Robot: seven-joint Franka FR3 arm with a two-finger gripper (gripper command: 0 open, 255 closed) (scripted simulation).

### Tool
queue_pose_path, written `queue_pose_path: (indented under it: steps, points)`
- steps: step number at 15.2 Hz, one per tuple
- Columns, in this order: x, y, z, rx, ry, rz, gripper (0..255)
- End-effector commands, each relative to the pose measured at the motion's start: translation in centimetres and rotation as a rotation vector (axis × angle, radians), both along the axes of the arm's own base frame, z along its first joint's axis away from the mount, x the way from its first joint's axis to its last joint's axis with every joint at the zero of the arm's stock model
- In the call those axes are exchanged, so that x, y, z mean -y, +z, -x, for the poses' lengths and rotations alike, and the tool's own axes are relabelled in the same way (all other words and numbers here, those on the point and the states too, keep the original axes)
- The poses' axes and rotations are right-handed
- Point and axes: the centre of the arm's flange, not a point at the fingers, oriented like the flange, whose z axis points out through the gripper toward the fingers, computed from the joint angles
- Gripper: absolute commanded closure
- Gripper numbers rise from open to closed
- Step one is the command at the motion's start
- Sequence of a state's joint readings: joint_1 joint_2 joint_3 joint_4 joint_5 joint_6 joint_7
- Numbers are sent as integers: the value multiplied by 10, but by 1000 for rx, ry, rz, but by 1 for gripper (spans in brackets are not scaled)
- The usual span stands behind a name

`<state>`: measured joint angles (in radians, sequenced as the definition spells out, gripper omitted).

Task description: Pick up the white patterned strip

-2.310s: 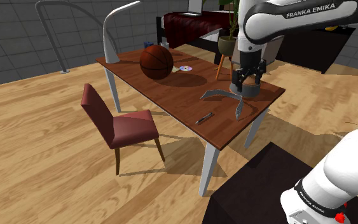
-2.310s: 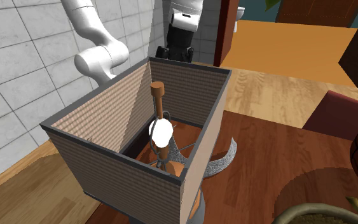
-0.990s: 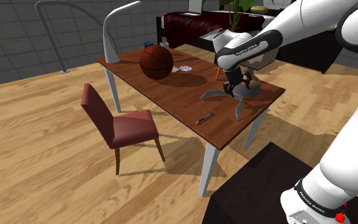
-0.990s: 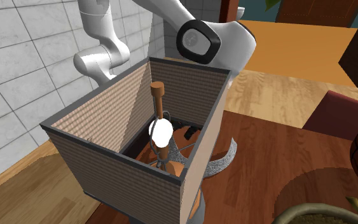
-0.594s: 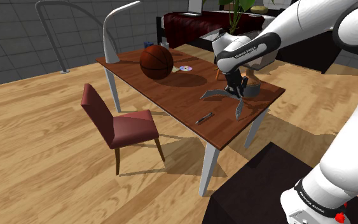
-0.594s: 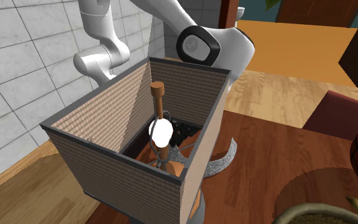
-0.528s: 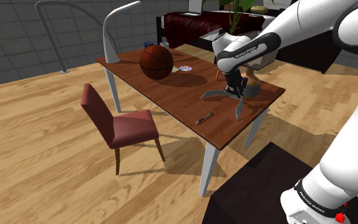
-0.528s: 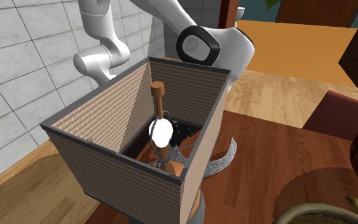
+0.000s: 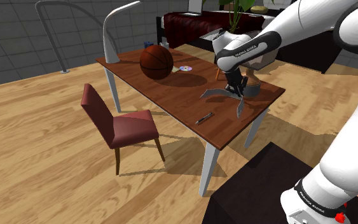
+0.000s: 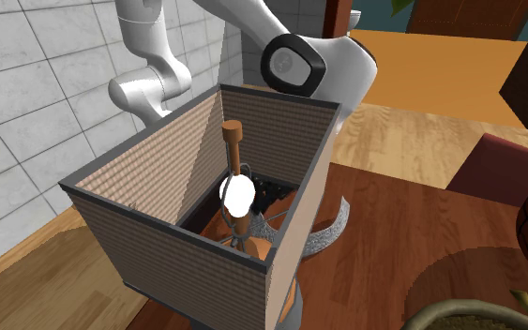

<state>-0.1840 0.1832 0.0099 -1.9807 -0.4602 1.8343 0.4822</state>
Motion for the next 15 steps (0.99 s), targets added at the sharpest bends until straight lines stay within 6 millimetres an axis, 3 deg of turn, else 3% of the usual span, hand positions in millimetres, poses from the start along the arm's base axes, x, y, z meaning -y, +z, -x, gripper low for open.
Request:
queue_pose_path:
  steps: [1, 13, 15]
  points:
    - [0, 9, 0, 0, 0, 0, 255]
    - [0, 73, 0, 0, 0, 0, 255]
    - [0, 73, 0, 0, 0, 0, 255]
